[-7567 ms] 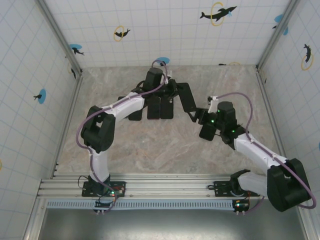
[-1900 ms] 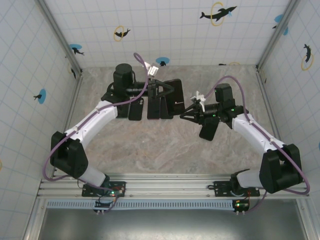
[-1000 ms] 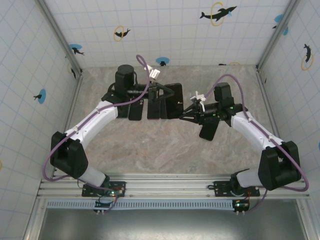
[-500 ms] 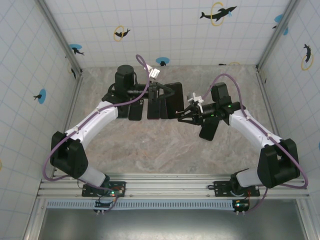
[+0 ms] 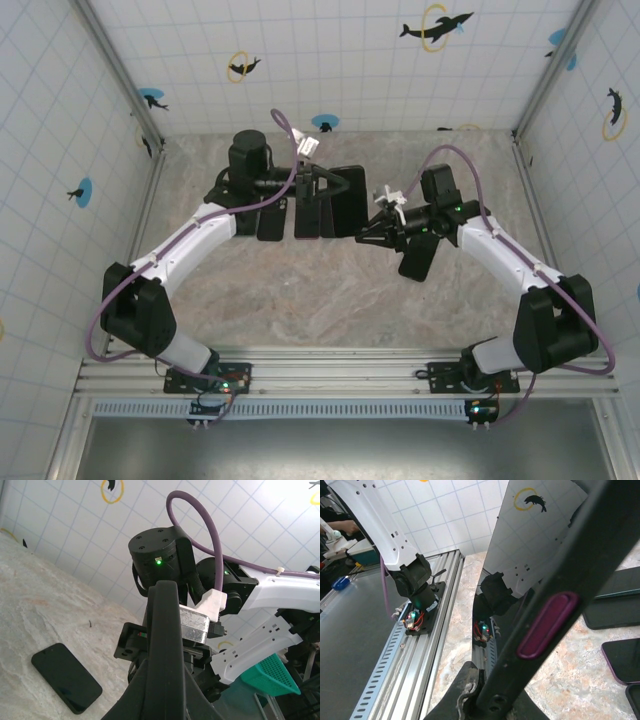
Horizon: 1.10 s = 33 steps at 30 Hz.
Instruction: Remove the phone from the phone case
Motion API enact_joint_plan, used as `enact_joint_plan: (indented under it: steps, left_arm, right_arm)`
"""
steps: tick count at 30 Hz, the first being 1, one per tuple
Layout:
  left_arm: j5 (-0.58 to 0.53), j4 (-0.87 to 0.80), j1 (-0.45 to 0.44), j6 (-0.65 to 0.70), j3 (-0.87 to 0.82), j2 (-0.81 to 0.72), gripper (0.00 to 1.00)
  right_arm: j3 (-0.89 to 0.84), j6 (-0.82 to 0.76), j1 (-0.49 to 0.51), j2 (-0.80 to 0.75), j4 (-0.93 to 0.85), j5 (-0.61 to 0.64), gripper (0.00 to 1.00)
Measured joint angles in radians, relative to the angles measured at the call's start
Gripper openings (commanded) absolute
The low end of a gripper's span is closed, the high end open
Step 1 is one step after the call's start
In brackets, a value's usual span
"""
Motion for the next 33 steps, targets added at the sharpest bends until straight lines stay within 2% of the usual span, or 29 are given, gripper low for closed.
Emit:
enact_joint_plan:
  steps: [5,18,28,31,33]
  left_arm:
    - [0.01,0.021,0.0,-0.005,-0.015,0.0,0.0]
    - [0.059,0.086,0.001,-0.001,-0.028,-0.015,0.0]
    - [0.085,0.153,0.001,-0.004,-0.027,-0.015,0.0]
    - [0.064,0.151,0.002,-0.035,-0.017,-0.014,0.0]
    - [0.071,0.142,-0.001,-0.087,-0.014,-0.012,0.0]
  right_arm:
    - [0.002,-0.013,0.003,-0.003,-0.015,0.027,0.08]
    - [0.001,-0.064,0.065,-0.097,-0.017,0.246,0.08]
    - [-0.002,-0.101,0.085,-0.147,-0.006,0.347,0.08]
    - [-0.039,-0.121,0.085,-0.177,0.04,0.39,0.08]
    - [-0.074,-0.14,0.086,-0.203,0.108,0.463,0.08]
